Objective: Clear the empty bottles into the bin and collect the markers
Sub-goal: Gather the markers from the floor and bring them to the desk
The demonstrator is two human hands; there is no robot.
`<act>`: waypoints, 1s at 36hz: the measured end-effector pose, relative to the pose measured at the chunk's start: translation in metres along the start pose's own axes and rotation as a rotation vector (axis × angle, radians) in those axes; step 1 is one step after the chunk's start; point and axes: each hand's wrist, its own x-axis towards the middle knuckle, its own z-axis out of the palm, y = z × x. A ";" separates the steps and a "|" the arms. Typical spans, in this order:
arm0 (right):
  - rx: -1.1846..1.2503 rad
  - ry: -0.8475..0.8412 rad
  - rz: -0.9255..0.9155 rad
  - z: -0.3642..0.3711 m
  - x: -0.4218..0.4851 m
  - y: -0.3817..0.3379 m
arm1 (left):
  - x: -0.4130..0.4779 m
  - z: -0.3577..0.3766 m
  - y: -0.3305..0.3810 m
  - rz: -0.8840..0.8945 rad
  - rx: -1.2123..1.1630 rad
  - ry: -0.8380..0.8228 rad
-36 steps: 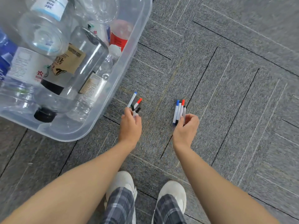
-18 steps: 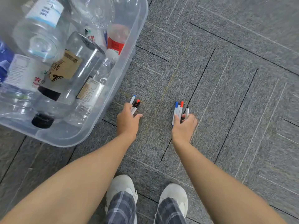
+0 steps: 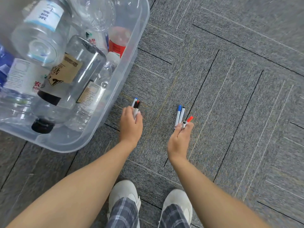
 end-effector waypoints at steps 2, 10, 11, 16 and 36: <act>0.021 -0.003 -0.015 0.000 -0.001 -0.003 | -0.001 -0.001 -0.002 0.009 -0.040 0.000; 0.028 0.035 0.000 -0.002 0.010 -0.009 | 0.008 -0.010 -0.010 -0.010 -0.004 0.035; 0.020 0.030 0.009 -0.003 0.012 -0.007 | 0.010 -0.010 -0.009 -0.034 -0.004 0.047; -0.059 -0.004 0.062 -0.004 0.021 -0.006 | 0.025 -0.011 -0.003 -0.148 0.101 0.022; -0.097 -0.025 0.185 -0.002 0.030 -0.017 | 0.006 0.003 0.028 -0.049 0.044 -0.189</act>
